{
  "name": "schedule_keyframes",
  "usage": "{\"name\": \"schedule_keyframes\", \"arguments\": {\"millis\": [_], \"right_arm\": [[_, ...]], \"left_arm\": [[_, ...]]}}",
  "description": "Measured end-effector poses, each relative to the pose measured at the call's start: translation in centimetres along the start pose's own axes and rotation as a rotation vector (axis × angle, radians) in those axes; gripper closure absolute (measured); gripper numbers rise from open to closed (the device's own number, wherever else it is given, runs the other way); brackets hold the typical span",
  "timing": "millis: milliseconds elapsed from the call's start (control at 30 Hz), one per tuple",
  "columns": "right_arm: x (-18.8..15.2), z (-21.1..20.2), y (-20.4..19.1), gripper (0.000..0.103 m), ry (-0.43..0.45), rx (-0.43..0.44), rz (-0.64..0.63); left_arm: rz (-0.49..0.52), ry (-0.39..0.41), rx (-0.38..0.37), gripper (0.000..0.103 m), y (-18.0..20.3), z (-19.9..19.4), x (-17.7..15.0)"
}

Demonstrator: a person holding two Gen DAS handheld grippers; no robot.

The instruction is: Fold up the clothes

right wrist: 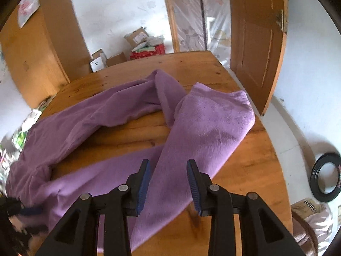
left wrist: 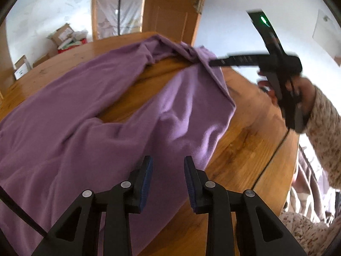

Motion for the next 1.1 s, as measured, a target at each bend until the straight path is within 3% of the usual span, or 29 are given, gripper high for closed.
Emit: {"name": "schedule_keyframes", "arguments": {"millis": [267,400,633,1100], "right_arm": [[0.9,3.3,1.0,0.068,-0.060,-0.074,0.012],[0.7,3.9,1.7,0.069,-0.067,-0.057,0.053],[0.5,3.7,2.6,0.097,-0.064,-0.062,0.074],[0.1,-2.3,6.7,0.099,0.073,-0.035,0.197]], "left_arm": [[0.052,-0.038,-0.006,0.072,1.0,1.3,-0.4],[0.085,-0.033,-0.033,0.072,1.7,1.0,-0.4],[0.154,-0.038,-0.064,0.072,3.3,0.9,-0.5],[0.154,-0.062,-0.056,0.072,3.3,1.5,-0.4]]}}
Point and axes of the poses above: each gripper's, at about its wrist camera, not at the fingertips, and z roughly the way its jaws point, y to its right, x to its top, the point moved 7 cm from there along z, roughly the way its jaws point, and after that the axes turned 4 degrees about -x, right-handed, at the moved point
